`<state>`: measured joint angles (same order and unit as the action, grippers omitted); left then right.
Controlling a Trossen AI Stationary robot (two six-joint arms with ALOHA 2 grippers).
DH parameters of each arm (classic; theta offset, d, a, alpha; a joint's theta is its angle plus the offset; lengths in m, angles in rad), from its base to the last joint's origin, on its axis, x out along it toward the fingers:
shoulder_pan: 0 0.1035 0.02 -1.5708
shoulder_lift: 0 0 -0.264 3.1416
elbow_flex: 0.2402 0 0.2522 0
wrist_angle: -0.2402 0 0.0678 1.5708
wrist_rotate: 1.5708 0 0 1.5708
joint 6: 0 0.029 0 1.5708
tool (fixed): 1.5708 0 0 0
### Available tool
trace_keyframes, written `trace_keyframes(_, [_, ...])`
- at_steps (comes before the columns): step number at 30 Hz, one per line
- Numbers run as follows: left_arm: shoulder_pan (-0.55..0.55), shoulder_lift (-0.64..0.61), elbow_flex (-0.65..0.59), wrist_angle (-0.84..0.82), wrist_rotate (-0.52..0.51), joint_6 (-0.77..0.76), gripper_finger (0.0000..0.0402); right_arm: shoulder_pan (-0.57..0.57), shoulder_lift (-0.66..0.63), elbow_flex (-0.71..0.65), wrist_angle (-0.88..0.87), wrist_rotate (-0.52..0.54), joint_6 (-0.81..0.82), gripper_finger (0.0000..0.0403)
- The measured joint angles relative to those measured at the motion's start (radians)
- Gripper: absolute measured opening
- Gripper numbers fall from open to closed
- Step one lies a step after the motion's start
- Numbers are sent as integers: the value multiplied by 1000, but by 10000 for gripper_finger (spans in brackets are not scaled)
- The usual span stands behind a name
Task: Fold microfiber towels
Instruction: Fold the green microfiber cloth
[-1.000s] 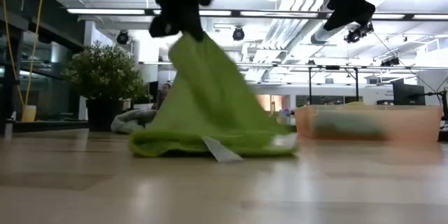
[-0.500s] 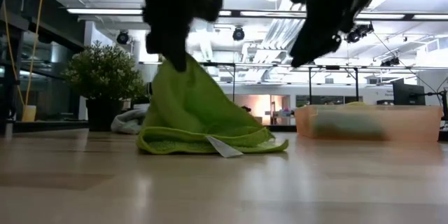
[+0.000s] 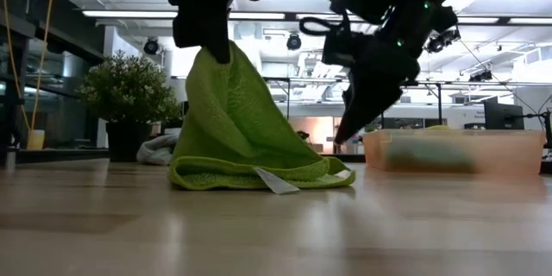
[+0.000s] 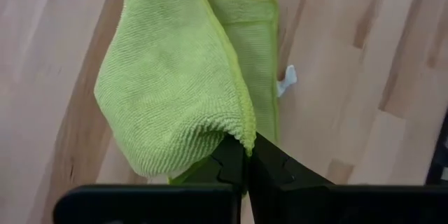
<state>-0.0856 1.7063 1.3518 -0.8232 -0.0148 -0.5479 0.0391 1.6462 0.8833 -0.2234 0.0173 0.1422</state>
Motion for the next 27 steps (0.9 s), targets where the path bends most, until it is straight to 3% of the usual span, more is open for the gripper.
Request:
trace_keyframes(12, [0,1,0,2,-8,-2,0,1,129,3,23,110,-73,205])
trace_keyframes(17, [0,1,0,3,-8,-2,0,2,136,2,58,109,-67,142])
trace_keyframes(24, [0,1,0,1,-8,1,0,1,129,0,62,79,-30,20])
trace_keyframes(27, [2,-9,0,-38,-8,22,0,-1,90,-3,34,72,18,10])
